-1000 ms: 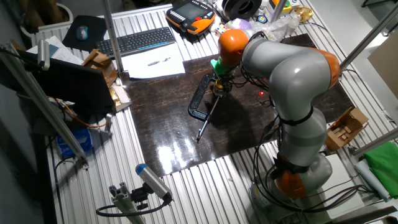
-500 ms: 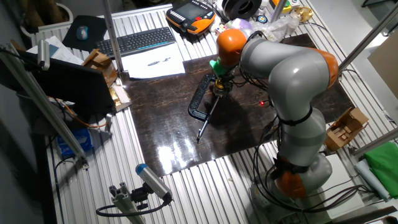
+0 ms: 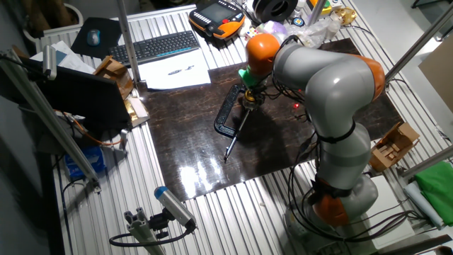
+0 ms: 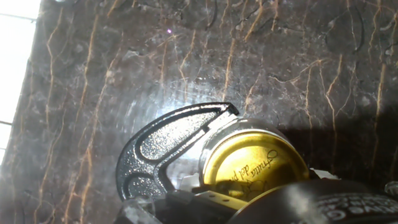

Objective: Unscrew the lid from the jar

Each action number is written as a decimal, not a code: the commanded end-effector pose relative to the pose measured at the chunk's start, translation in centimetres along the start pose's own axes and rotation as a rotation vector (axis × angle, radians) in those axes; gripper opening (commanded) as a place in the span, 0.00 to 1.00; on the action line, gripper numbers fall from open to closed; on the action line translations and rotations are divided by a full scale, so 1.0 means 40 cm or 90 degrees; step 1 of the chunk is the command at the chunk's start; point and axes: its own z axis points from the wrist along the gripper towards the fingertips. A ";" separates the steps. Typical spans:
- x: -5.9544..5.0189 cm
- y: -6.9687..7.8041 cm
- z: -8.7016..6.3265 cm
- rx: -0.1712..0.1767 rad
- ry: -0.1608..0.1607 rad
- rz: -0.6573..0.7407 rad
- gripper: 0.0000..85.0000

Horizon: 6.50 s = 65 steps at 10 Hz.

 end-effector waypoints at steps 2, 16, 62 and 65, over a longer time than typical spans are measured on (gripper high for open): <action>-0.001 -0.001 -0.001 0.004 -0.005 -0.008 0.84; -0.009 -0.006 0.010 0.016 -0.021 -0.121 0.64; -0.038 -0.021 -0.065 0.034 0.035 0.113 1.00; -0.063 -0.029 -0.099 0.046 0.032 0.129 1.00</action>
